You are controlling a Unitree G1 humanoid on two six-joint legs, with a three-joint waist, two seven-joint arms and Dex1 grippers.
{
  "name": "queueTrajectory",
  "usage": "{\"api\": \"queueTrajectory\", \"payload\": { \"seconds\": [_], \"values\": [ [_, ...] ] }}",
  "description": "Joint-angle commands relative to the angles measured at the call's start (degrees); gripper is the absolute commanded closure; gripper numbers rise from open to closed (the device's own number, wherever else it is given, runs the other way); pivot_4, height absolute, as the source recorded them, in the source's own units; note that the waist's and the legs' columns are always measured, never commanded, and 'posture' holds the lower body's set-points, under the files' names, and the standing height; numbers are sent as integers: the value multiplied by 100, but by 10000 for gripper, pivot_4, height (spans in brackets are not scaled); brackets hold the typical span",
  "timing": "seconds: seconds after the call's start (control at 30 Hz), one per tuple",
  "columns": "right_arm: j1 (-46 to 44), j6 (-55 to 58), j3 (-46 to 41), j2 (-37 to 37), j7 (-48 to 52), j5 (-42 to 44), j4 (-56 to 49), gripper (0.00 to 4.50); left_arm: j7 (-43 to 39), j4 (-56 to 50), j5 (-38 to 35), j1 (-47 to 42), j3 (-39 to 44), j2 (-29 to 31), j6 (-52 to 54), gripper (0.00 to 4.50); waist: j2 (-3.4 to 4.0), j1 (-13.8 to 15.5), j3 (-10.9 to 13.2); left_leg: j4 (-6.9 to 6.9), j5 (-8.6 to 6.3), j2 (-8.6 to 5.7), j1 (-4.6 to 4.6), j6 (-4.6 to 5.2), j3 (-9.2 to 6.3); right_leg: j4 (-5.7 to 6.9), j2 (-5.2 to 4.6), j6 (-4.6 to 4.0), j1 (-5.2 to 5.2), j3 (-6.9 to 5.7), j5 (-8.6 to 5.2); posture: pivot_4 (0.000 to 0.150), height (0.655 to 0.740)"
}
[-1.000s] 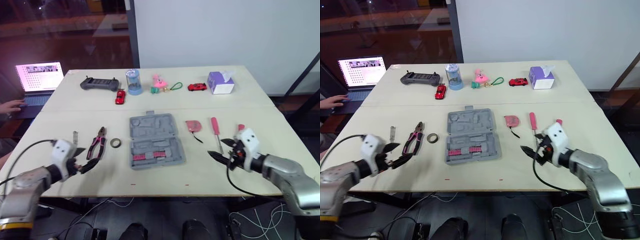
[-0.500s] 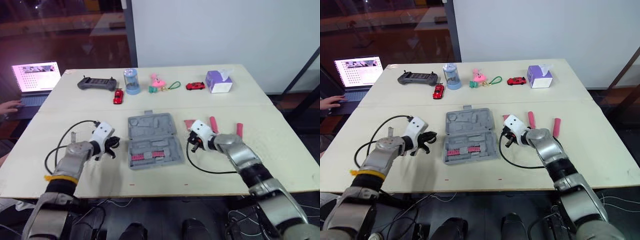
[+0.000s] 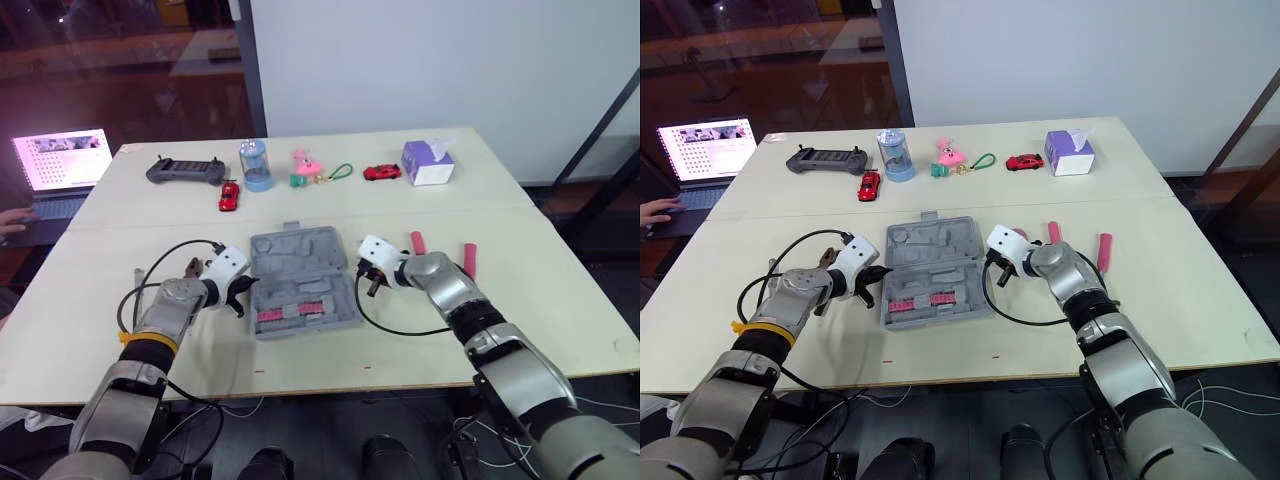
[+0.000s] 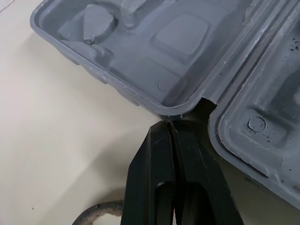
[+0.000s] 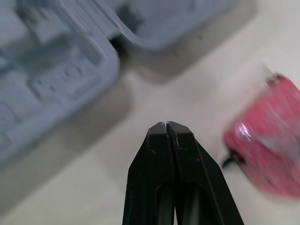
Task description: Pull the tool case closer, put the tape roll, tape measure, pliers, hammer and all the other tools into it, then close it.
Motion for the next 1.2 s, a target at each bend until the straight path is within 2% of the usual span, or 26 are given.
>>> {"api": "queueTrajectory", "payload": {
  "seconds": [0.03, 0.2, 0.33, 0.53, 0.7, 1.2],
  "values": [
    [-204, -169, 139, 323, 126, -151, 211, 44371, -100, 139, 78, 52, -87, -84, -29, 44399, 2, -2, -1, 0, 0, 0, 0, 0, 1, 1, 0, 0, 0, 1, 0, 1500, 7400],
    [-225, -52, 129, 449, 387, -212, 49, 44371, -186, 145, 39, 50, -60, -188, -79, 44399, 2, 1, -1, 2, 0, -2, -2, -1, 2, 2, -1, 0, -2, 4, 0, 1500, 7400],
    [-8, 157, 174, 326, 699, -227, -504, 44371, -489, -159, -53, 227, -72, -168, -41, 44399, 3, -2, -2, 1, 0, -2, -3, 0, 3, 3, 0, 0, -6, 6, 0, 1500, 7400],
    [943, 963, 322, -136, 1264, -239, -2356, 44371, -966, -1507, -320, 1128, -57, 90, 356, 44399, 4, -7, -3, -5, -1, -4, -5, 0, 13, -2, -1, 1, -15, 22, 0, 1500, 7400],
    [1734, 1672, 378, -466, 1384, -250, -3689, 44371, -949, -2653, -465, 1866, 4, 251, 843, 44399, 5, 22, -12, -6, -2, -4, -2, 2, 23, 0, 1, 2, -20, 39, 0, 1500, 7400],
    [2665, 2834, 482, -950, 1456, -125, -5352, 44371, -868, -4247, -688, 2947, -42, 320, 1614, 44399, -2, 63, -40, -5, -11, -4, 0, 17, 35, -5, 2, 4, -19, 49, 1, 1500, 7400]
  ]
}}
